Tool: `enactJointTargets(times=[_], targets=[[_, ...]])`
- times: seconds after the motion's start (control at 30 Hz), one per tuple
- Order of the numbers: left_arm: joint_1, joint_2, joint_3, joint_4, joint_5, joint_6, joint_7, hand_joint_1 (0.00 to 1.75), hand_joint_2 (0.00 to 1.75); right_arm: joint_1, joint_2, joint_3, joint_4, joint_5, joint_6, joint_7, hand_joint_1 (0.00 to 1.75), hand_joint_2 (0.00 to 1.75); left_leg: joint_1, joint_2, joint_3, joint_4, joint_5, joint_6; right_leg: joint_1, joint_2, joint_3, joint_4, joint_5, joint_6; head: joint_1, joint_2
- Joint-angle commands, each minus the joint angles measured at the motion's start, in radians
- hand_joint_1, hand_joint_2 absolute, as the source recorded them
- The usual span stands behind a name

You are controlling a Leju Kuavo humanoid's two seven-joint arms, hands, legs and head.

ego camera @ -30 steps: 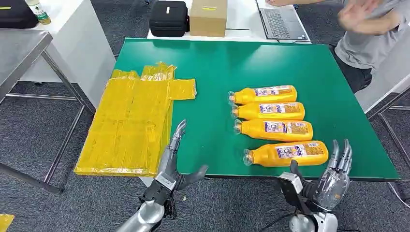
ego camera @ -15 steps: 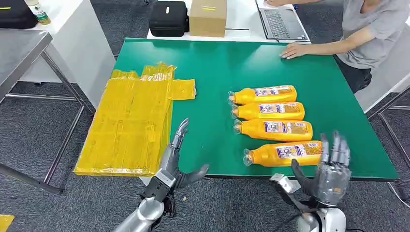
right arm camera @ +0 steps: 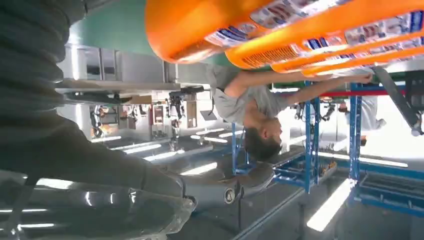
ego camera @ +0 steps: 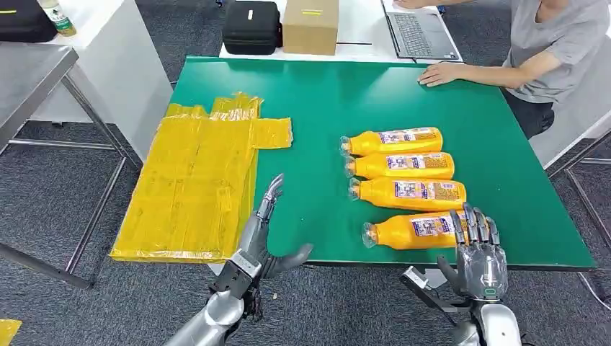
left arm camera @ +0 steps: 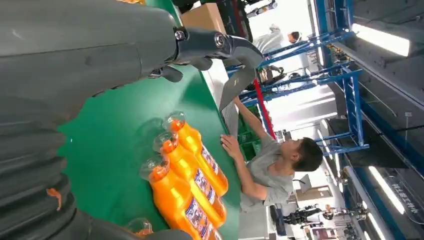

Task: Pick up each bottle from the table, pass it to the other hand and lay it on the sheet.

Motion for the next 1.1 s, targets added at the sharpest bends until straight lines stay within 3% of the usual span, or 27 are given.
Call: enactJointTargets(times=[0.03, 0.23, 0.33, 0.43, 0.67, 0.7, 0.73, 0.9, 1.1], targets=[[-0.032, 0.026, -0.026, 0.039, 0.007, -0.003, 0.005, 0.0, 1.75, -0.045, -0.02, -0.043, 0.112, 0.002, -0.003, 0.0, 0.0, 1.75, 0.0, 0.001, 0.007, -0.001, -0.002, -0.002, 0.001, 0.001, 0.006, -0.001, -0.002, -0.002, 0.0, 0.0], [-0.032, 0.026, -0.026, 0.039, 0.007, -0.003, 0.005, 0.0, 1.75, -0.045, -0.02, -0.043, 0.112, 0.002, -0.003, 0.0, 0.0, 1.75, 0.0, 0.001, 0.007, -0.001, -0.002, -0.002, 0.0, 0.001, 0.006, -0.001, -0.002, -0.001, 0.0, 0.0], [-0.045, 0.018, -0.031, 0.051, 0.003, -0.025, 0.005, 0.0, 1.75, -0.026, -0.071, 0.021, 0.157, 0.051, -0.003, 0.147, 0.0, 1.75, 0.001, 0.0, 0.002, -0.001, 0.0, -0.001, 0.001, 0.0, 0.002, -0.001, 0.0, -0.001, 0.0, 0.0], [-0.058, 0.013, -0.028, 0.065, 0.007, -0.016, 0.005, 0.0, 1.75, -0.001, -0.097, 0.053, 0.097, 0.033, -0.003, 0.183, 0.0, 1.75, 0.0, -0.001, 0.006, -0.001, -0.002, -0.001, 0.0, -0.001, 0.007, -0.001, -0.003, -0.001, 0.0, 0.0], [-0.067, 0.006, -0.029, 0.07, 0.01, -0.031, 0.005, 0.0, 1.75, -0.002, -0.099, -0.014, 0.068, -0.008, -0.003, 0.134, 0.0, 1.75, 0.0, -0.001, 0.004, -0.001, -0.001, -0.001, 0.0, -0.001, 0.004, 0.0, -0.002, -0.001, 0.0, 0.0], [-0.06, 0.007, -0.025, 0.066, 0.01, -0.034, 0.005, 0.0, 1.75, -0.08, -0.125, -0.049, 0.27, -0.302, -0.003, -0.031, 0.0, 1.75, -0.001, -0.002, 0.007, -0.001, -0.002, -0.002, 0.0, -0.002, 0.007, 0.0, -0.003, -0.002, 0.0, 0.0], [-0.058, 0.01, -0.025, 0.062, 0.011, -0.033, 0.005, 0.0, 1.75, -0.1, -0.142, -0.048, 0.304, -0.317, -0.003, -0.031, 0.0, 1.75, 0.0, 0.0, 0.007, -0.001, -0.002, -0.002, 0.001, -0.001, 0.006, -0.001, -0.002, -0.001, 0.0, 0.0], [-0.064, 0.005, -0.036, 0.053, 0.019, -0.029, 0.005, 0.0, 1.75, -0.228, -0.182, -0.064, 0.519, -0.304, -0.003, -0.03, 0.0, 1.75, 0.0, 0.003, 0.005, -0.001, -0.001, -0.001, 0.0, 0.004, 0.004, -0.002, 0.0, -0.001, 0.0, 0.0], [-0.07, 0.008, -0.024, 0.037, 0.023, -0.007, 0.005, 0.0, 1.75, -0.252, -0.182, -0.095, 0.555, -0.193, -0.003, -0.004, 0.0, 1.75, 0.0, 0.001, 0.008, -0.001, -0.002, -0.001, 0.0, 0.001, 0.007, -0.001, -0.002, -0.001, 0.0, 0.0]])
